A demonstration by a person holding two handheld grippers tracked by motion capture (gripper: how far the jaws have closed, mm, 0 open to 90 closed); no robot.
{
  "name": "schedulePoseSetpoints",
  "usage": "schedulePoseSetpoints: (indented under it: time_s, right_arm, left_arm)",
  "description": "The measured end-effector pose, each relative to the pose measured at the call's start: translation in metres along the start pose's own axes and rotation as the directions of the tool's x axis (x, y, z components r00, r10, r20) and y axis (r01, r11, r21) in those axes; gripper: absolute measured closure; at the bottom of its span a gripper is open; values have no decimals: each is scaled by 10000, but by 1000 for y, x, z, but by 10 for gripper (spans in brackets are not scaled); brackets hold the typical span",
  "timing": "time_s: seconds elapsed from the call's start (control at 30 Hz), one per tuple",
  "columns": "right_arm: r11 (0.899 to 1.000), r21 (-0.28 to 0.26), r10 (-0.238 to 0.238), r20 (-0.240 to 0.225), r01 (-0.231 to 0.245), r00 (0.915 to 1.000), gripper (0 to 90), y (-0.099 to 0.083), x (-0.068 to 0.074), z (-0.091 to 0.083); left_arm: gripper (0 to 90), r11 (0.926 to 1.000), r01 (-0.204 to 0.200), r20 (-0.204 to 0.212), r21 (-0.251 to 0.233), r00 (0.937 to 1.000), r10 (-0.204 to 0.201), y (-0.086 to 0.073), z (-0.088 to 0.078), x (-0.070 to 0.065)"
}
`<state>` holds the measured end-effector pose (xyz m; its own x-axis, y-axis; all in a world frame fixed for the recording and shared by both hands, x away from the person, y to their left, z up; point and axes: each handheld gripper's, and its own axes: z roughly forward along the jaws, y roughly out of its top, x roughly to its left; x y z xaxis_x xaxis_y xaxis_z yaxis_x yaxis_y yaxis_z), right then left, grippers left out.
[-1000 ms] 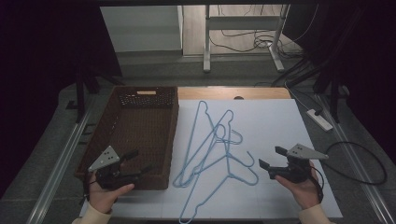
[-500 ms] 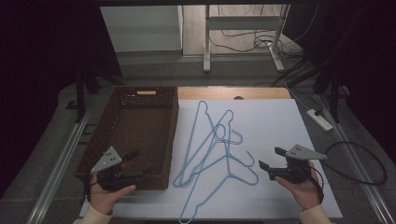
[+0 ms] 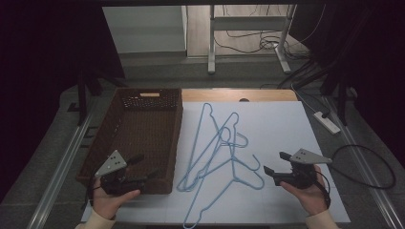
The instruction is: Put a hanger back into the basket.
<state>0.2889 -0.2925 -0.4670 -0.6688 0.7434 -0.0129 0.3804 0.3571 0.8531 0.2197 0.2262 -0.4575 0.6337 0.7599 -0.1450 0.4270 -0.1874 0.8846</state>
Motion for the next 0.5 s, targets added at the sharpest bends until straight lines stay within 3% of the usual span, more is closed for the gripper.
schedulePoseSetpoints:
  time_s: [0.5]
  right_arm:
    - [9982,401,-431,-119,436,9990,192,16,2,7]
  left_arm:
    - [253,9999,-41,21,148,10000,40,3,2,-1]
